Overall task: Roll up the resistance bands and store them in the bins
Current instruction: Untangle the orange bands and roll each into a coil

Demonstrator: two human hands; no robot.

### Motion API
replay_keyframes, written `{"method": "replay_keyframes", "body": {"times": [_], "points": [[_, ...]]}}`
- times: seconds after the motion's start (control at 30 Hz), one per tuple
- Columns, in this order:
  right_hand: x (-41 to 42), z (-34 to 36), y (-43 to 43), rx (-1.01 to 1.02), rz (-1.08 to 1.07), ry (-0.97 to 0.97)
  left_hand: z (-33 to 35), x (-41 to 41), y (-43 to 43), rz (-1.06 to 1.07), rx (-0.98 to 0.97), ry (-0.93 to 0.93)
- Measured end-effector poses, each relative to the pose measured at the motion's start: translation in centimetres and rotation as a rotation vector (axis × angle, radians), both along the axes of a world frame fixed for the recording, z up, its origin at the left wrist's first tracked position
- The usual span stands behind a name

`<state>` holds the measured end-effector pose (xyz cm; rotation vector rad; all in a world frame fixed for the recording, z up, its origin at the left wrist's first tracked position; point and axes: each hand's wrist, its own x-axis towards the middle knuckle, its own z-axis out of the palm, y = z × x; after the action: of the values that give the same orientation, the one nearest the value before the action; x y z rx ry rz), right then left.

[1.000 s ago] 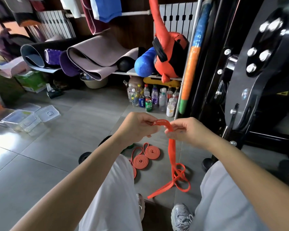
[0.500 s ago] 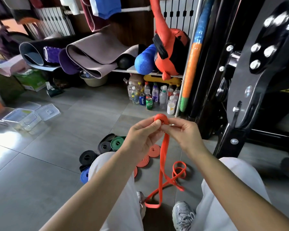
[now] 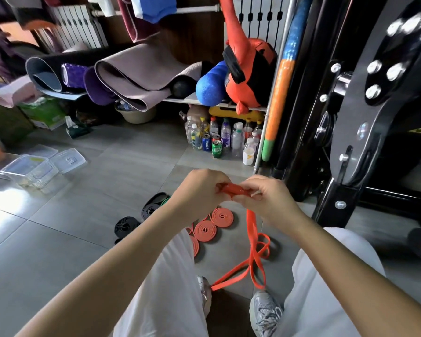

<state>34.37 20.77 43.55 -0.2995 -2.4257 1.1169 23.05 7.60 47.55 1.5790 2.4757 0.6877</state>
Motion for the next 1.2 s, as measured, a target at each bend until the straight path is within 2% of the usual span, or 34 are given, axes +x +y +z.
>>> {"method": "replay_keyframes", "body": {"times": [0.17, 0.3, 0.37, 0.4, 0.43, 0.5, 0.57, 0.63, 0.7, 0.73, 0.8, 0.87, 1.03, 1.13, 1.2], "points": [[0.6, -0.3, -0.5, -0.434, 0.000, 0.055, -0.6, -0.3, -0.4, 0.140, 0.280, -0.587], [0.7, -0.5, -1.5, -0.541, -0.018, 0.182, -1.4, 0.5, -0.6, 0.171, 0.367, -0.929], [0.5, -0.5, -1.7, -0.530, -0.018, 0.178, -1.9, 1.0, -0.7, 0.206, 0.385, -1.123], [0.5, -0.6, -1.6, -0.493, -0.014, 0.154, -2.1, 1.2, -0.8, 0.211, 0.373, -1.140], [0.5, -0.6, -1.5, -0.446, -0.011, 0.122, -2.3, 1.2, -0.9, 0.202, 0.335, -1.042], [0.7, -0.8, -1.0, -0.294, -0.002, 0.034, -2.0, 0.8, -1.1, 0.132, 0.181, -0.597], [0.8, -0.8, -0.5, -0.049, 0.020, -0.054, -1.4, 0.6, -1.1, 0.044, 0.001, -0.185], [0.8, -0.8, -0.4, 0.109, 0.059, -0.099, -0.6, 0.7, -0.9, -0.022, -0.122, 0.009], [0.8, -0.8, -0.7, 0.115, 0.075, -0.094, -0.4, 0.8, -0.8, -0.042, -0.167, 0.080], [0.8, -0.8, -0.8, 0.053, 0.062, -0.069, -0.3, 0.7, -0.9, -0.024, -0.145, 0.057], [0.9, -0.8, -1.0, -0.194, 0.013, -0.008, -0.4, 0.6, -1.2, 0.034, -0.026, -0.114], [1.2, -0.9, -1.1, -0.424, -0.003, 0.034, -0.7, 0.7, -1.4, 0.110, 0.111, -0.367], [1.3, -1.7, -2.3, -0.671, -0.041, 0.127, -2.9, 1.6, -1.4, 0.201, 0.377, -0.912], [1.1, -2.0, -3.0, -0.645, -0.083, 0.154, -4.5, 2.7, -1.2, 0.224, 0.523, -1.286], [1.1, -2.3, -2.9, -0.544, -0.072, 0.126, -5.1, 2.9, -1.3, 0.234, 0.524, -1.300]]}}
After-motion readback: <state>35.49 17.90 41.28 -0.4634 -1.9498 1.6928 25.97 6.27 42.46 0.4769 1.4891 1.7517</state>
